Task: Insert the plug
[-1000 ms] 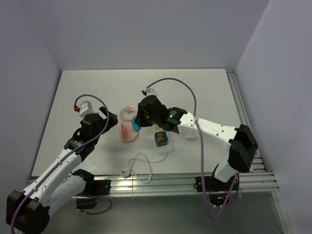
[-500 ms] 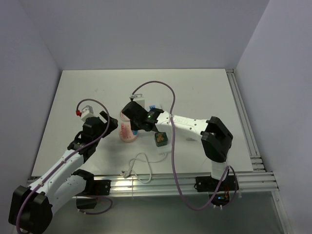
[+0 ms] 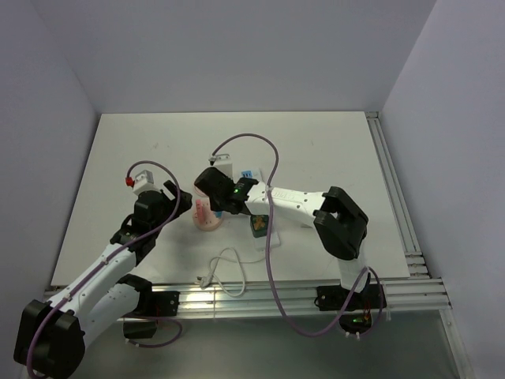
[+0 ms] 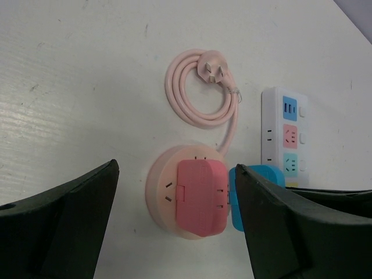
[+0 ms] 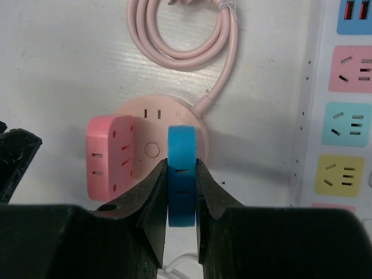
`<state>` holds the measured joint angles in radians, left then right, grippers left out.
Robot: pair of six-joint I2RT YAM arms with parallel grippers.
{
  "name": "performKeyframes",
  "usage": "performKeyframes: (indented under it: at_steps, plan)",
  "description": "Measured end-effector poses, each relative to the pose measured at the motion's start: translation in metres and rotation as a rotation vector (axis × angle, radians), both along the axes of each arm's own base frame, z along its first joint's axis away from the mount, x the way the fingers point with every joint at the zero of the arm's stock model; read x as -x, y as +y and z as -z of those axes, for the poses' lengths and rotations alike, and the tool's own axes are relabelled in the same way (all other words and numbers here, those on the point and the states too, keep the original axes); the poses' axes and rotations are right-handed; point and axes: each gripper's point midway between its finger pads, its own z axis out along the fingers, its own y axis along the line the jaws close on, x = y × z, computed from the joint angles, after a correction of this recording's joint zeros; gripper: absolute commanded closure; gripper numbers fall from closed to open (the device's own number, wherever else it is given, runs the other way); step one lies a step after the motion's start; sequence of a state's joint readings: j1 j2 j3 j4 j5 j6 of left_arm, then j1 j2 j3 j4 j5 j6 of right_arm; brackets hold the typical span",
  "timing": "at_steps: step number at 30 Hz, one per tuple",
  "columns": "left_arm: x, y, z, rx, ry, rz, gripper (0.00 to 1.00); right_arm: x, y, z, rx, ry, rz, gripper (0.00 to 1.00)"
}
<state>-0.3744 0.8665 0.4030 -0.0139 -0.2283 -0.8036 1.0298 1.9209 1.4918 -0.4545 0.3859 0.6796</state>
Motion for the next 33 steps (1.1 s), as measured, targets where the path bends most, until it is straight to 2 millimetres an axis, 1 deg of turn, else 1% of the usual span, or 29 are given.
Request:
performKeyframes:
  at_steps: [18, 25, 27, 31, 33]
  plan:
    - [0.001, -0.004, 0.005, -0.019, 0.007, 0.042, 0.13, -0.007, 0.004, 0.007, 0.005, -0.018, 0.017, 1.0]
    - [0.0, -0.005, 0.012, -0.019, 0.03, 0.041, 0.15, -0.015, 0.015, 0.006, 0.052, -0.026, 0.018, 1.0]
    - [0.001, -0.005, 0.016, -0.01, 0.035, 0.036, 0.19, -0.016, 0.016, 0.005, 0.077, -0.033, 0.02, 1.0]
    - [0.007, -0.004, 0.027, 0.002, 0.064, 0.022, 0.23, -0.011, 0.018, 0.004, 0.125, -0.046, 0.015, 1.0]
    - [0.006, -0.004, 0.03, 0.008, 0.077, 0.014, 0.29, -0.008, 0.016, 0.004, 0.144, -0.049, 0.012, 1.0]
